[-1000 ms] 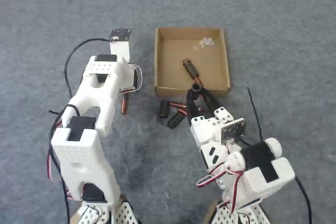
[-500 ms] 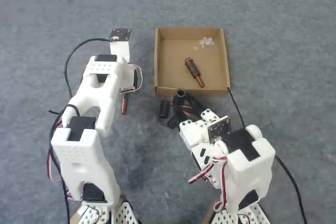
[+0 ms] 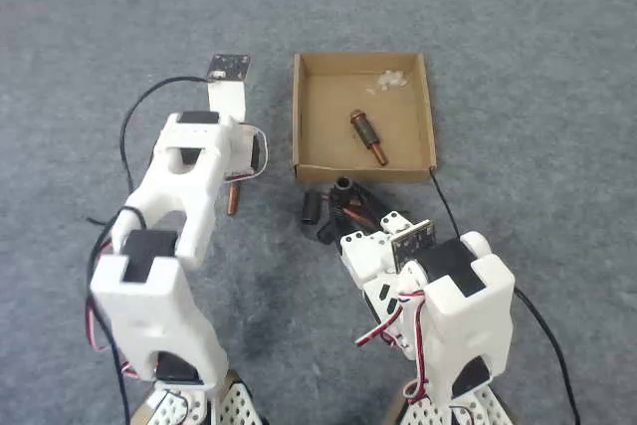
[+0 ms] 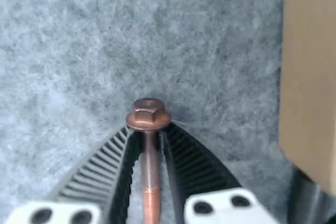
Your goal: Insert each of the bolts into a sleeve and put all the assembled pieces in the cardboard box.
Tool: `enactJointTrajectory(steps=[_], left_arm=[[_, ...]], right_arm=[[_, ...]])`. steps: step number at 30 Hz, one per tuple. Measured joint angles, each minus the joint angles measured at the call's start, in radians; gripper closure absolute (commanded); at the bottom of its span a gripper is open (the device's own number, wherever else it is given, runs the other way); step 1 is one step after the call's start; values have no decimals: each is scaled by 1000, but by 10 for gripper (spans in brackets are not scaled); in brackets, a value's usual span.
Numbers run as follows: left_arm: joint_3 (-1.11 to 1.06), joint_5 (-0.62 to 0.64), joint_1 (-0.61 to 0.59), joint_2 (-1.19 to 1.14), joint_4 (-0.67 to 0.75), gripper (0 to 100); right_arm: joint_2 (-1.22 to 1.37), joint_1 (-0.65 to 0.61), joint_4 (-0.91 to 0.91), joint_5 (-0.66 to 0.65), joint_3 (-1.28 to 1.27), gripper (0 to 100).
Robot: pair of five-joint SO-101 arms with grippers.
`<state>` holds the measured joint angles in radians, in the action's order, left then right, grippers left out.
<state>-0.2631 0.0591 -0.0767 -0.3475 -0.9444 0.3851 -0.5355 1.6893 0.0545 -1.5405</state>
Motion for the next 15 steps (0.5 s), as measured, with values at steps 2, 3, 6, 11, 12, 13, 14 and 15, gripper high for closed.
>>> enactJointTrajectory(steps=[2, 3, 6, 11, 12, 13, 14, 15], left_arm=[[-95, -25, 3, 75, 74, 989], [-150, -29, 9, 120, 123, 989], [-325, -38, 37, 252, 284, 988], [-555, -43, 86, 445, 465, 988], [-577, -41, 89, 473, 473, 988], [-588, -40, 91, 499, 477, 988], [-598, -40, 91, 522, 479, 988], [-606, -38, 92, 545, 479, 988]], right_arm=[[0, 0, 0, 0, -5, 993], [0, 0, 0, 0, -8, 993], [0, 0, 0, 0, -8, 993], [0, 0, 0, 0, -8, 993], [0, 0, 0, 0, -8, 993], [0, 0, 0, 0, -8, 993], [3, 0, 0, 0, -8, 993], [6, 0, 0, 0, -8, 993]])
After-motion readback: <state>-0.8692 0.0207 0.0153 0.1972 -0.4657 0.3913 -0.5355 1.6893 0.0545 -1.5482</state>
